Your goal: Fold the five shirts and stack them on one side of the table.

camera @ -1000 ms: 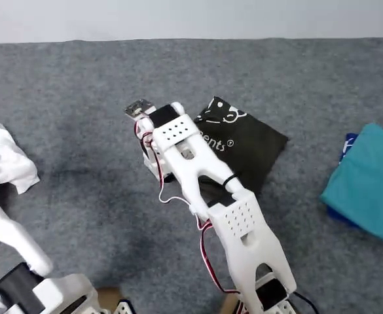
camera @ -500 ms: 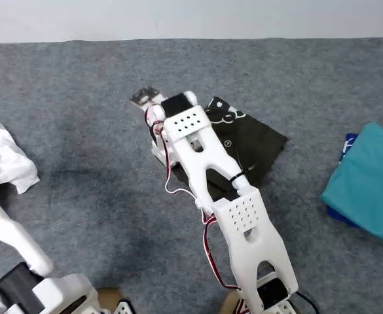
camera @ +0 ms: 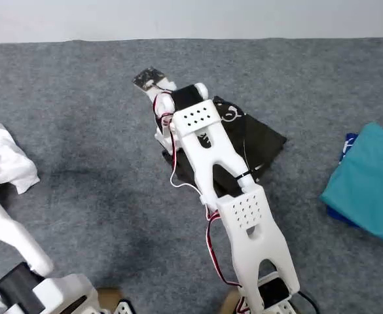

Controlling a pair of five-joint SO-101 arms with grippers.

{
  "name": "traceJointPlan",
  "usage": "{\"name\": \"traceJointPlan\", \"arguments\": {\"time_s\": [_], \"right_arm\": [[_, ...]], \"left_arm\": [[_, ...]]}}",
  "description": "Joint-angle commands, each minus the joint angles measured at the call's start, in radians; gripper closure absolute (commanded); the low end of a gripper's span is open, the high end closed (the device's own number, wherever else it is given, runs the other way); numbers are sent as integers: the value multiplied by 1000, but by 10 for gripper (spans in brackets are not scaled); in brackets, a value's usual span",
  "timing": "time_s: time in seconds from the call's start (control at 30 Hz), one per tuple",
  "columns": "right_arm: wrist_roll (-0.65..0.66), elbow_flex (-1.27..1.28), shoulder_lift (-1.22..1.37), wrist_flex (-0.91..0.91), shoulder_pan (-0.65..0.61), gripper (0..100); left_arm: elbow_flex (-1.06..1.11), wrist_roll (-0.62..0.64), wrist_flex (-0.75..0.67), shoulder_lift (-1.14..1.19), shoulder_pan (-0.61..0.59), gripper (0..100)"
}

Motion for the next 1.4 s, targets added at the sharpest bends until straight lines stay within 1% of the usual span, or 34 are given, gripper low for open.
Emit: {"name": "traceJointPlan", "arguments": {"time_s": [0.0, 0.07, 0.2, 0.27, 0.47, 0.63, 0.7, 0.93, 1.0, 1.07, 1.17, 1.23, 1.3, 1.37], "right_arm": [[12, -52, 8, -30, 10, 976], [12, -54, 16, -39, 2, 963], [11, -54, 16, -44, -24, 842], [9, -71, 12, -33, -39, 809], [11, -173, 2, 31, -71, 813], [11, -273, 1, 142, -71, 814], [11, -307, -10, 145, -70, 815], [11, -242, -117, 142, -122, 816], [11, -233, -130, 140, -117, 816], [11, -230, -116, 139, -87, 838], [14, -235, -68, 113, -12, 936], [55, -236, -30, 85, 39, 996], [107, -239, 4, 67, 76, 980], [126, -241, 28, 39, 96, 991]], "left_arm": [[-2, -11, -18, -37, 5, 971], [-2, -11, -18, -37, 5, 971], [-2, -11, -18, -31, 5, 971], [-2, -11, -18, -31, 5, 971], [-2, -11, -18, -31, 5, 971], [-2, -11, -15, -37, 5, 971], [-2, -11, -14, -37, 5, 971], [-2, -9, -14, -37, 5, 971], [-2, -8, -14, -37, 5, 971], [-2, -8, -14, -37, 5, 971], [-2, -8, -12, -37, 5, 971], [-2, -6, -12, -37, 5, 971], [-2, -6, -12, -37, 5, 971], [-2, -6, -12, -37, 5, 971]]}}
